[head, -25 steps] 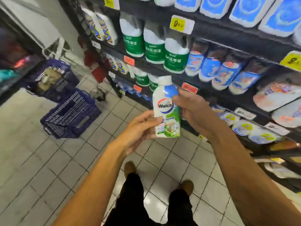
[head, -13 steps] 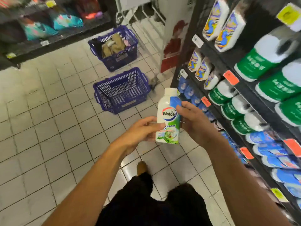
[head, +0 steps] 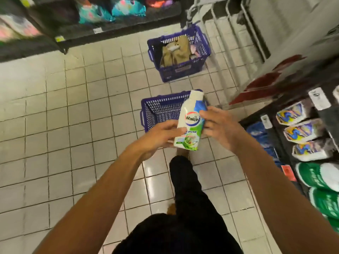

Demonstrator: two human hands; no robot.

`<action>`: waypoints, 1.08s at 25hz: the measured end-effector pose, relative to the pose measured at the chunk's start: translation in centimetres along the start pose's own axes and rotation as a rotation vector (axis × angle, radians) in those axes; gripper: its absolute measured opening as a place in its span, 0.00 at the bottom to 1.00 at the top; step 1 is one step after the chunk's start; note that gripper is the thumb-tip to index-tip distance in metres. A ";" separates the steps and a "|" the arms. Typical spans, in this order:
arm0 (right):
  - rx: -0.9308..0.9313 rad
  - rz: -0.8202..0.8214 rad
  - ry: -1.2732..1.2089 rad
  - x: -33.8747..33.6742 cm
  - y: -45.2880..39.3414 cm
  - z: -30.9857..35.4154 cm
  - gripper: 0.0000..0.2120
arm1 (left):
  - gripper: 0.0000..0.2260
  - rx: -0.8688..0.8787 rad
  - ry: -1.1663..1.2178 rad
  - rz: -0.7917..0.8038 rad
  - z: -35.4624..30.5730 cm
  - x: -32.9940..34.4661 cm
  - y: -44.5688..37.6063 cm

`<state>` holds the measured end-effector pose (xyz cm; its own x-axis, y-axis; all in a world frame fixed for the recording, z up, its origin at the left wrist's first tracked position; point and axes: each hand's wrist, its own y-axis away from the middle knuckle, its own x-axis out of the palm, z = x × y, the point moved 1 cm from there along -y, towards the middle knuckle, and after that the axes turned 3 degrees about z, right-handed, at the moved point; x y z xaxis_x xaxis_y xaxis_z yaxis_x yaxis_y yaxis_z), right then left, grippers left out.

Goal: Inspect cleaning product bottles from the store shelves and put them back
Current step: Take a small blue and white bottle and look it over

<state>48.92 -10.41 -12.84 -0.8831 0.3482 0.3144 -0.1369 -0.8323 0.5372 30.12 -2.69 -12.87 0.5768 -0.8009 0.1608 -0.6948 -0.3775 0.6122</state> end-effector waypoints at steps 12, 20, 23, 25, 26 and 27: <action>0.337 0.119 0.357 -2.2 -34.3 -5.0 0.18 | 0.13 -0.268 0.063 -0.166 3.5 -19.8 -26.0; 0.363 -0.383 0.381 -1.8 -52.0 -26.8 0.24 | 0.05 -0.340 0.196 -0.580 15.2 -33.5 -39.3; 0.343 -0.479 0.417 -1.2 -58.9 -34.8 0.22 | 0.07 -0.339 0.168 -0.681 20.4 -41.5 -42.1; 0.325 -0.504 0.463 -0.6 -62.3 -38.8 0.19 | 0.07 -0.427 0.160 -0.687 23.9 -45.3 -42.9; 0.304 -0.518 0.456 -0.2 -64.0 -40.5 0.19 | 0.07 -0.482 0.150 -0.651 25.7 -46.8 -43.3; 0.293 -0.546 0.431 0.2 -65.3 -42.1 0.18 | 0.07 -0.543 0.142 -0.595 27.4 -47.9 -43.6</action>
<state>38.80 25.86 -80.77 -0.8293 0.4292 -0.3579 -0.5340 -0.4199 0.7338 21.04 39.38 -68.47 0.8578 -0.4569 -0.2354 0.0289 -0.4144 0.9096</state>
